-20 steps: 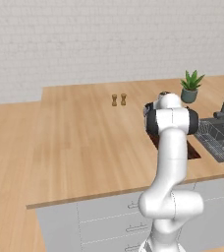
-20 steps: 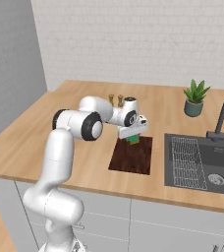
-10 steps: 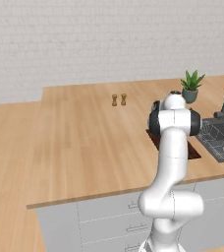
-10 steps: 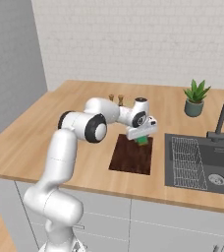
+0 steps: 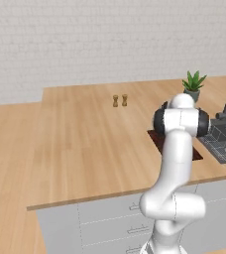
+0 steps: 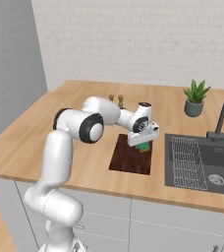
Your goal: Pick up the sponge from the counter and clean the cutting board by briefly scrubbing or pressing down on the cutting board. Once finished, release the sponge.
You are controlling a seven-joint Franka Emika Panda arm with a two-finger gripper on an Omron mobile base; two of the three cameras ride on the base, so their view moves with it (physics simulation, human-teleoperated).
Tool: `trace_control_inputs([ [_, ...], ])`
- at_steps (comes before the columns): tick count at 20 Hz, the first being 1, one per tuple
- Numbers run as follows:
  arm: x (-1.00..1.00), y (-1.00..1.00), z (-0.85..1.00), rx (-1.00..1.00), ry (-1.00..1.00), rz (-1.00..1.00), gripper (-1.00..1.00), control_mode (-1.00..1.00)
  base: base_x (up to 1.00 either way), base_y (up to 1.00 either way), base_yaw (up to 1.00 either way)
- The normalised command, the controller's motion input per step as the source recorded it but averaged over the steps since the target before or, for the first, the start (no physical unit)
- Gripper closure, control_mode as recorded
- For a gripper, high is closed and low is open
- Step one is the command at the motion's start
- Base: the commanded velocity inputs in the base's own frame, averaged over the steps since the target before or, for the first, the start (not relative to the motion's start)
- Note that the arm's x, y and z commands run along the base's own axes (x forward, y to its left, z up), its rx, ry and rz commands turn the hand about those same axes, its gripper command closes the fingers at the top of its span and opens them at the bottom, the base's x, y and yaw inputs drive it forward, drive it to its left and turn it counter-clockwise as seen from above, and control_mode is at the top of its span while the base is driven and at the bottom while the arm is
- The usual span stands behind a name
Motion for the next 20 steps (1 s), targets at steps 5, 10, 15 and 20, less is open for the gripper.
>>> trace_control_inputs([
  [5, -0.49, 0.21, -0.29, 0.01, 0.0, 0.06, 1.0, -1.0, 0.0, 0.0, 0.0],
  [10, -0.29, 0.64, -0.04, 0.01, -0.01, 0.01, 1.0, -1.0, 0.0, 0.0, 0.0],
  [15, -0.04, 0.6, 0.0, 0.0, 0.0, 0.09, 1.0, -1.0, 0.0, 0.0, 0.0],
  [20, -0.05, 0.44, -0.01, 0.0, 0.0, 0.09, 1.0, -1.0, 0.0, 0.0, 0.0],
])
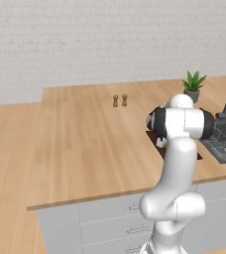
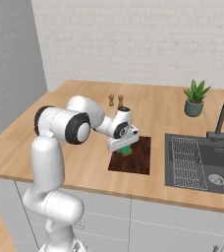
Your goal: Pick up the sponge from the counter and clean the cutting board by briefly scrubbing or pressing down on the cutting board. Once finished, release the sponge.
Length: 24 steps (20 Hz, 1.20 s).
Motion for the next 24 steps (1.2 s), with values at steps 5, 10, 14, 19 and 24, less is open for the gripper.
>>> trace_control_inputs([
  [5, -0.66, 0.03, -0.11, 0.03, 0.0, 0.05, 1.0, -1.0, 0.0, 0.0, 0.0],
  [10, -0.81, -0.09, -0.09, 0.09, 0.0, 0.03, 1.0, -1.0, 0.0, 0.0, 0.0],
  [14, -0.26, -0.01, -0.01, 0.08, 0.0, 0.05, 1.0, -1.0, 0.0, 0.0, 0.0],
  [19, -0.03, -0.33, -0.02, 0.08, 0.0, 0.03, 1.0, -1.0, 0.0, 0.0, 0.0],
  [24, 0.0, -0.91, -0.08, 0.1, 0.0, 0.0, 1.0, -1.0, 0.0, 0.0, 0.0],
])
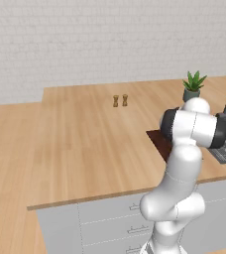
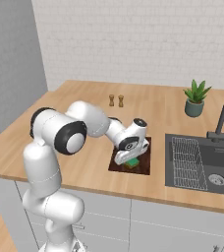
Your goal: Pick up the sponge from the counter and clean the cutting board by briefly scrubbing or pressing down on the cutting board. Once finished, release the sponge.
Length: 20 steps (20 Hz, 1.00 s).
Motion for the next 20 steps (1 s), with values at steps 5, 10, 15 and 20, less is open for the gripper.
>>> trace_control_inputs([
  [5, -0.01, -0.83, -0.16, 0.1, 0.0, 0.0, 1.0, -1.0, 0.0, 0.0, 0.0],
  [10, -0.62, -0.16, -0.3, 0.01, 0.0, 0.05, 1.0, -1.0, 0.0, 0.0, 0.0],
  [15, -0.81, 0.0, -0.26, 0.0, 0.0, 0.1, 1.0, -1.0, 0.0, 0.0, 0.0],
  [20, -0.48, 0.27, -0.02, -0.01, 0.0, 0.08, 1.0, -1.0, 0.0, 0.0, 0.0],
])
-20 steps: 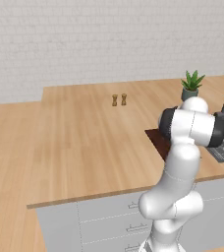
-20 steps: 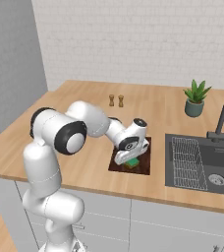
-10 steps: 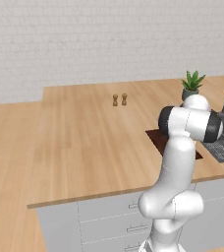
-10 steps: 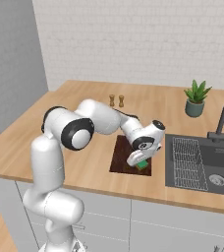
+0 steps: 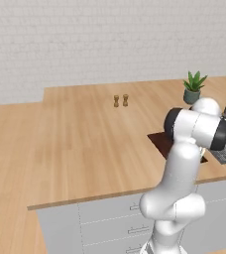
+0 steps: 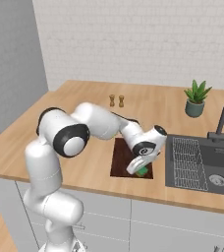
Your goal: Pick up the sponge from the counter and clean the cutting board by briefly scrubbing or pressing down on the cutting board. Once finished, release the sponge.
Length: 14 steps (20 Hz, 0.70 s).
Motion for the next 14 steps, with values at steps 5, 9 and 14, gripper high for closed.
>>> trace_control_inputs([
  [5, -0.12, 0.83, 0.01, -0.05, 0.0, 0.07, 1.0, -1.0, 0.0, 0.0, 0.0],
  [9, 0.03, 0.99, 0.01, -0.07, 0.03, 0.19, 1.0, -1.0, 0.0, 0.0, 0.0],
  [14, 0.0, 1.0, -0.05, 0.0, 0.09, 0.24, 1.0, -1.0, 0.0, 0.0, 0.0],
])
